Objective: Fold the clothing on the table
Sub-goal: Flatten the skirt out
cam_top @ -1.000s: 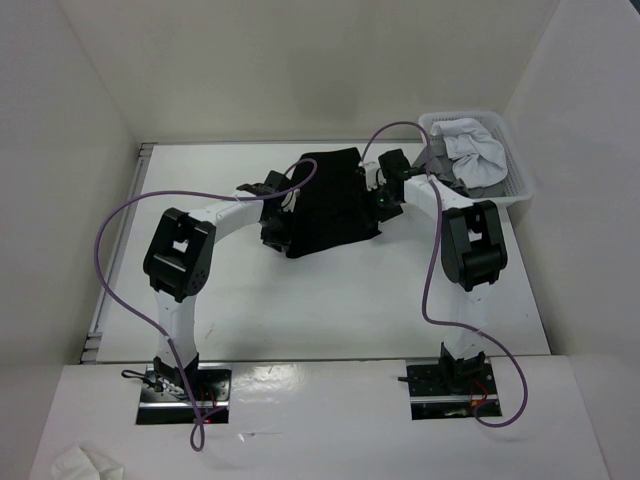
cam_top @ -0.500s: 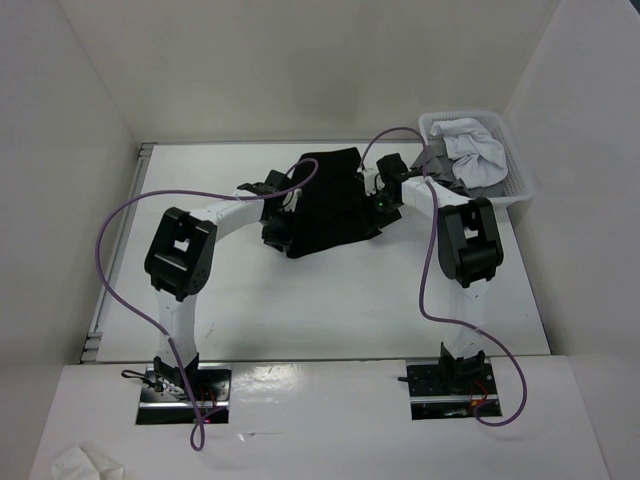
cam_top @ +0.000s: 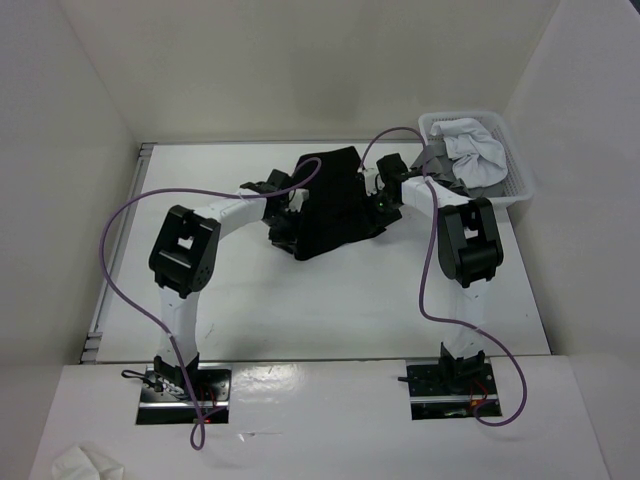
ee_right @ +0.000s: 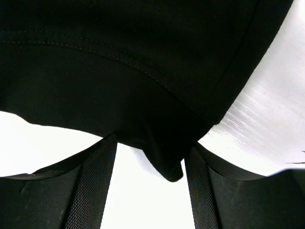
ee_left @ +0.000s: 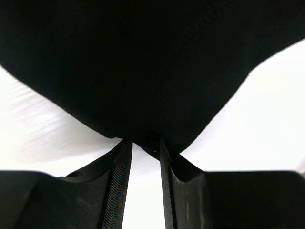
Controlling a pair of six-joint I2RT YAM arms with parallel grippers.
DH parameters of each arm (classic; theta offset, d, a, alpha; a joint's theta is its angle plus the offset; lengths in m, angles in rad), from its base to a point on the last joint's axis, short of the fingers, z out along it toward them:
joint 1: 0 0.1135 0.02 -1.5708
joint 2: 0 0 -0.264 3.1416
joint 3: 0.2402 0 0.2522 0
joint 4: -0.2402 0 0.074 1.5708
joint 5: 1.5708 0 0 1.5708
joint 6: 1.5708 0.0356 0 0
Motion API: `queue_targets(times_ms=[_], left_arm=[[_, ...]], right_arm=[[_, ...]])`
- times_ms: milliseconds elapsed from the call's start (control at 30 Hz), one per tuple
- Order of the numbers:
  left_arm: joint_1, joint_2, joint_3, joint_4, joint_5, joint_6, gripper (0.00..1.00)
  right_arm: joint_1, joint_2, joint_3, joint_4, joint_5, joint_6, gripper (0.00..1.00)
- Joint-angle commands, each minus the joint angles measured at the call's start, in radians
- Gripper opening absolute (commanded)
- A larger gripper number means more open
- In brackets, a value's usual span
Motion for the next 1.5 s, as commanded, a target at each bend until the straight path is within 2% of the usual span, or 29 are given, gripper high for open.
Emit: queue_targets(times_ms=[0,33,133,167,200,267,367,400,433,633,700,800,833,933,1267,1467], left_arm=[[-0.005,0.027,0.006,-0.003,0.074,0.027,0.37],[-0.005,0.027,0.006,-0.015,0.096,0.039,0.37],[-0.005,0.025,0.017,-0.025,0.146,0.053,0.46],[-0.005,0.025,0.017,-0.025,0.159,0.053,0.56],[-0.005,0.016,-0.005,-0.025,0.169,0.053,0.6],[-0.005,0.002,-0.025,-0.025,0.17,0.053,0.61],[-0.005,-0.007,-0.034,-0.014,0.128,0.053,0.42],[-0.005,-0.007,-0.034,-0.014,0.118,0.053,0.28],[-0.005,-0.007,-0.034,-0.014,0.117,0.053,0.22],[-0.005,0.016,-0.034,-0.014,0.108,0.042,0.01],[-0.005,0.025,-0.025,-0.014,0.097,0.042,0.0],[-0.005,0.025,-0.016,-0.023,0.088,0.051,0.0],[-0.005,0.025,-0.003,-0.035,0.088,0.061,0.0],[0.004,0.002,0.007,-0.048,0.078,0.091,0.0],[0.05,-0.099,0.108,-0.114,0.114,0.226,0.0],[0.107,-0.102,0.324,-0.262,0.223,0.338,0.0]], right_arm=[[-0.004,0.0,-0.003,0.02,0.002,-0.012,0.62],[-0.004,-0.009,-0.003,0.02,0.002,-0.012,0.62],[-0.004,-0.009,-0.003,0.02,0.002,-0.012,0.61],[-0.004,-0.009,-0.012,0.02,0.002,-0.012,0.61],[-0.004,-0.009,-0.012,0.02,0.002,-0.012,0.61],[-0.004,-0.009,-0.012,0.02,0.002,-0.012,0.61],[-0.004,-0.018,-0.012,0.02,0.002,-0.012,0.6],[-0.004,-0.018,-0.012,0.02,0.002,-0.012,0.6],[-0.004,-0.018,-0.012,0.02,0.002,-0.012,0.6],[-0.004,-0.027,-0.021,0.02,0.002,-0.012,0.59],[-0.004,-0.036,-0.021,0.02,0.002,-0.012,0.59],[-0.004,-0.036,-0.021,0.02,0.002,-0.012,0.48],[-0.004,-0.046,-0.021,0.02,0.002,-0.012,0.32],[-0.004,-0.055,-0.021,0.01,0.002,-0.012,0.0],[-0.004,-0.147,0.052,-0.06,-0.041,-0.021,0.0],[-0.004,-0.222,0.169,-0.135,-0.095,-0.041,0.0]])
